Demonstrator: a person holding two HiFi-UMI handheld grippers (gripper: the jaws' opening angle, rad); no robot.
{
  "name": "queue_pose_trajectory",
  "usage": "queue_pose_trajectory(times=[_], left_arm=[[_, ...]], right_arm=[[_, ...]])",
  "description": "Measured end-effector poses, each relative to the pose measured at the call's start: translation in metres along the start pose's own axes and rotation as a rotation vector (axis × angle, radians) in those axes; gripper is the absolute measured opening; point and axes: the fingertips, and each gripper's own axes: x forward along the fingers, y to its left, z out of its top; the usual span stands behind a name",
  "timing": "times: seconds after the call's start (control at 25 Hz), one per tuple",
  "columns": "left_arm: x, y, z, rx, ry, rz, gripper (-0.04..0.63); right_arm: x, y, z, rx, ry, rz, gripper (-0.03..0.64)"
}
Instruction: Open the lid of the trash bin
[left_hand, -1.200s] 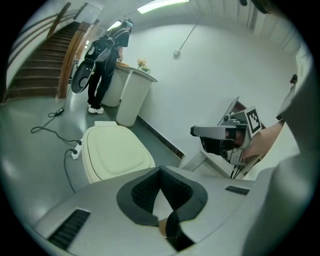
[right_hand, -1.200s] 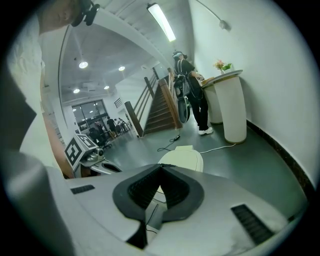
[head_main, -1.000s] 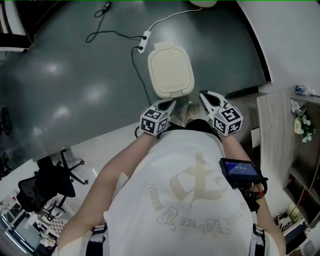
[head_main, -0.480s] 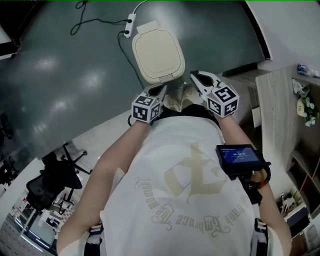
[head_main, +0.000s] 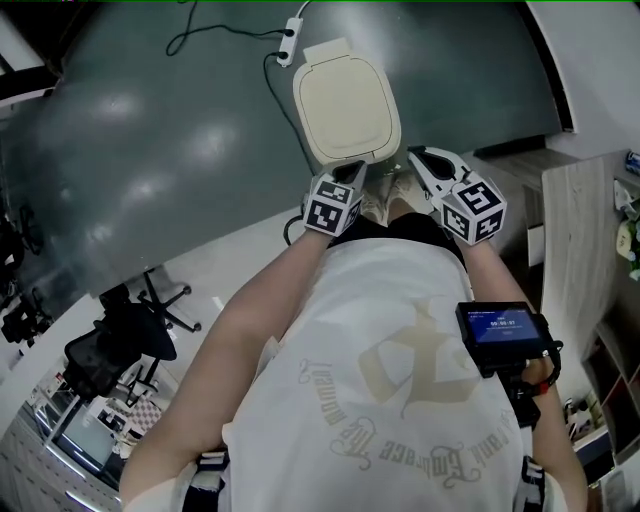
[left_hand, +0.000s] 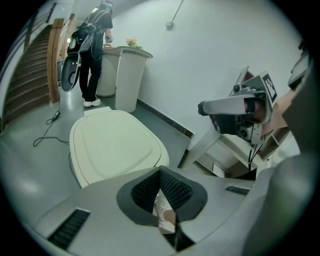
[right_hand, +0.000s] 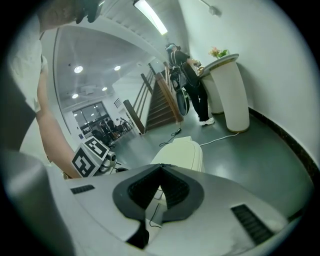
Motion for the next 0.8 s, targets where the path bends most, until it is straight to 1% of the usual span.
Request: queue_pose_trajectory(times=[0.24,0.4,0.72,0.8], left_arm=[[0.024,0.000,-0.008,0.065,0.079,0.044,0.014],[0.030,0.010,-0.021,0.071,0.131,0.094,0.014],[0.031,0.016,-0.031,0.137,0.157,0.141,0.015],[0.031,0.016,-0.033,0.170,0.170,0.152,0.015]], right_arm=[[-0.011,-0.018,-0.010,0.021,0.015,-0.020,0.005],[-0.013,-0.022,-0.012,0.027,0.024,-0.020,0.005],[-0.014,-0.023,-0.016,0.031,0.032,-0.022,0.005],[-0.015,-0.023,-0.017,0.034,0.034,-0.022,0.005]])
